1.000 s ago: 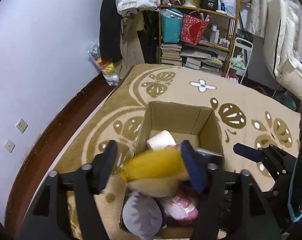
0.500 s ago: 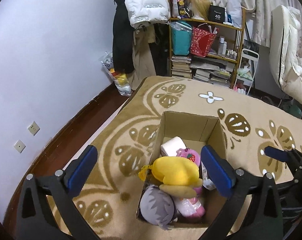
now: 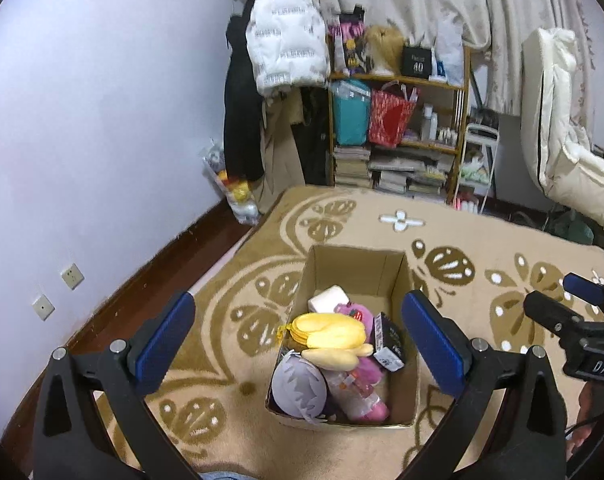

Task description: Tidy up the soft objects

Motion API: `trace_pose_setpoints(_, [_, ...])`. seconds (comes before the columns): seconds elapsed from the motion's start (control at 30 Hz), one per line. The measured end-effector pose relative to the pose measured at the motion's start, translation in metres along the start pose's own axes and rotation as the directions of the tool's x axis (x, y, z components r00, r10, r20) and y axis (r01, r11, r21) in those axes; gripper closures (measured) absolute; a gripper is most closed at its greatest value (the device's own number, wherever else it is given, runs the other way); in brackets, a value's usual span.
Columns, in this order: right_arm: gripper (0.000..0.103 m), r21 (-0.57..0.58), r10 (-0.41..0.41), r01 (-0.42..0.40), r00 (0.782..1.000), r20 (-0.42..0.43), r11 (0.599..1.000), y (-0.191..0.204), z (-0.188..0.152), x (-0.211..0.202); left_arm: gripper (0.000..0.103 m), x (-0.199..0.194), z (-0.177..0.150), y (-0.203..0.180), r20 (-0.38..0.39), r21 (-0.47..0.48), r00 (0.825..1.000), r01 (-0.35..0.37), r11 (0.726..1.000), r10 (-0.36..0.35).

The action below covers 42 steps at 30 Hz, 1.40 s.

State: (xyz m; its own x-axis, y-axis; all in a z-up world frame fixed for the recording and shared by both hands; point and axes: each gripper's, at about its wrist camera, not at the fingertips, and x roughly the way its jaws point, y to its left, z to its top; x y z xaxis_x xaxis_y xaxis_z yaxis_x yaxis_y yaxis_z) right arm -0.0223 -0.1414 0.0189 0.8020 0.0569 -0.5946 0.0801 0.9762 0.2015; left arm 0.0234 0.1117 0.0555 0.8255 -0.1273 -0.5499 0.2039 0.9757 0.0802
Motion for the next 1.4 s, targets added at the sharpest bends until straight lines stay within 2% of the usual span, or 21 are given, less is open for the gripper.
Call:
trace_pose_setpoints(0.2, [0.000, -0.004, -0.024, 0.024, 0.999, 0.023, 1.000, -0.007, -0.007, -0.020, 0.001, -0.030, -0.004, -0.006, 0.062, 0.028, 0.998, -0.019, 0.999, 0.017])
trace_pose_setpoints(0.47, [0.000, -0.019, -0.074, 0.075, 0.995, 0.071, 0.997, -0.017, -0.029, -0.039, 0.001, -0.042, -0.014, -0.006, 0.076, 0.010, 0.997, 0.001, 1.000, -0.002])
trace_pose_setpoints(0.57, [0.000, 0.004, -0.070, 0.069, 0.994, 0.088, 0.998, -0.023, -0.038, -0.039, 0.001, -0.038, -0.018, -0.006, 0.065, 0.009, 0.998, 0.008, 1.000, -0.008])
trace_pose_setpoints(0.77, [0.000, 0.020, -0.067, 0.066, 0.995, 0.078, 0.998, -0.032, -0.048, -0.031, 0.001, -0.026, -0.029, -0.013, 0.033, 0.068, 0.999, -0.015, 0.998, 0.013])
trace_pose_setpoints(0.87, [0.000, 0.040, -0.066, 0.063, 0.995, 0.080, 0.997, -0.036, -0.051, -0.029, 0.001, -0.022, -0.032, -0.021, 0.019, 0.077, 1.000, 0.008, 0.997, -0.010])
trace_pose_setpoints(1.17, [0.000, 0.077, -0.071, 0.065, 0.994, 0.084, 0.995, -0.043, -0.056, -0.024, 0.001, -0.016, -0.037, -0.039, 0.018, 0.141, 1.000, 0.013, 0.990, -0.015])
trace_pose_setpoints(1.4, [0.000, 0.103, -0.077, 0.067, 0.993, 0.090, 0.992, -0.046, -0.058, -0.020, 0.001, -0.014, -0.038, -0.041, 0.014, 0.136, 1.000, 0.018, 0.991, -0.020])
